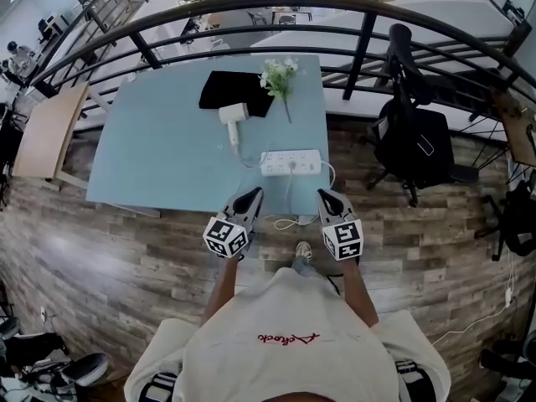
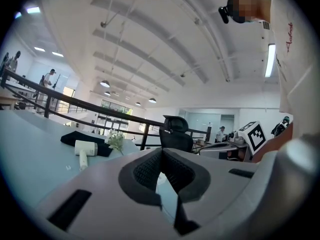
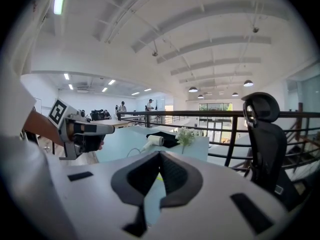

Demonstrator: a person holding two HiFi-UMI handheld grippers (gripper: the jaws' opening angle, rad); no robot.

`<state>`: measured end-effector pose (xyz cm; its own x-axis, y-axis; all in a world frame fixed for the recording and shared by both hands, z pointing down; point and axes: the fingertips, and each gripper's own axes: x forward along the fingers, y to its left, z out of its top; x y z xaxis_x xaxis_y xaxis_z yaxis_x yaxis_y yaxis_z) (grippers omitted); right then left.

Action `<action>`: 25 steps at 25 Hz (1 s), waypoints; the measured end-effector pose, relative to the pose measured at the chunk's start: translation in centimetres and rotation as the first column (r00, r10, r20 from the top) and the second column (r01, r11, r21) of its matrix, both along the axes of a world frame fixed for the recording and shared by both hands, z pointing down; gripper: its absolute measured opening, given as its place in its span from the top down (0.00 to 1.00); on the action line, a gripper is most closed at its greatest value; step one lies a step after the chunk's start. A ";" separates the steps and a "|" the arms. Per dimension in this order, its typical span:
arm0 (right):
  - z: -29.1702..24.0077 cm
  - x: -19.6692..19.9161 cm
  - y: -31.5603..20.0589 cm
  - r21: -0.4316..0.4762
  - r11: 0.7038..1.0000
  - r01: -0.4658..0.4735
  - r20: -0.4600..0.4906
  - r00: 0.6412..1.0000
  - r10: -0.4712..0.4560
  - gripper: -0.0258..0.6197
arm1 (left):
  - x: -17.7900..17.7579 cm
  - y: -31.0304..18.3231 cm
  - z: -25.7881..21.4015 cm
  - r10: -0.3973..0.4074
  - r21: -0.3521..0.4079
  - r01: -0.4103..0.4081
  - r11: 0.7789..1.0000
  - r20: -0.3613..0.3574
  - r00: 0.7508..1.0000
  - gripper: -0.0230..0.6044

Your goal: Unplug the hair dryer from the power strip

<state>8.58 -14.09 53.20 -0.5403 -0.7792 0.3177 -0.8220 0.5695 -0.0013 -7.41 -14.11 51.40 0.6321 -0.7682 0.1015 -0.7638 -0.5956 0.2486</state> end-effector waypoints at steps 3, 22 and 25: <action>-0.1 0.7 -1.8 0.000 1.000 0.016 0.005 1.000 -0.016 0.93 | 0.8 -1.7 -0.3 -0.012 0.006 0.012 1.000 0.005 1.000 0.95; 1.4 0.1 -6.6 -0.050 0.985 0.167 0.038 0.985 -0.165 0.93 | 3.3 -6.6 0.4 -0.086 -0.034 0.087 0.996 0.008 0.996 0.95; 1.6 -0.1 -7.0 -0.053 0.984 0.168 0.043 0.985 -0.166 0.93 | 2.9 -6.9 0.6 -0.094 -0.033 0.094 0.995 0.009 0.996 0.95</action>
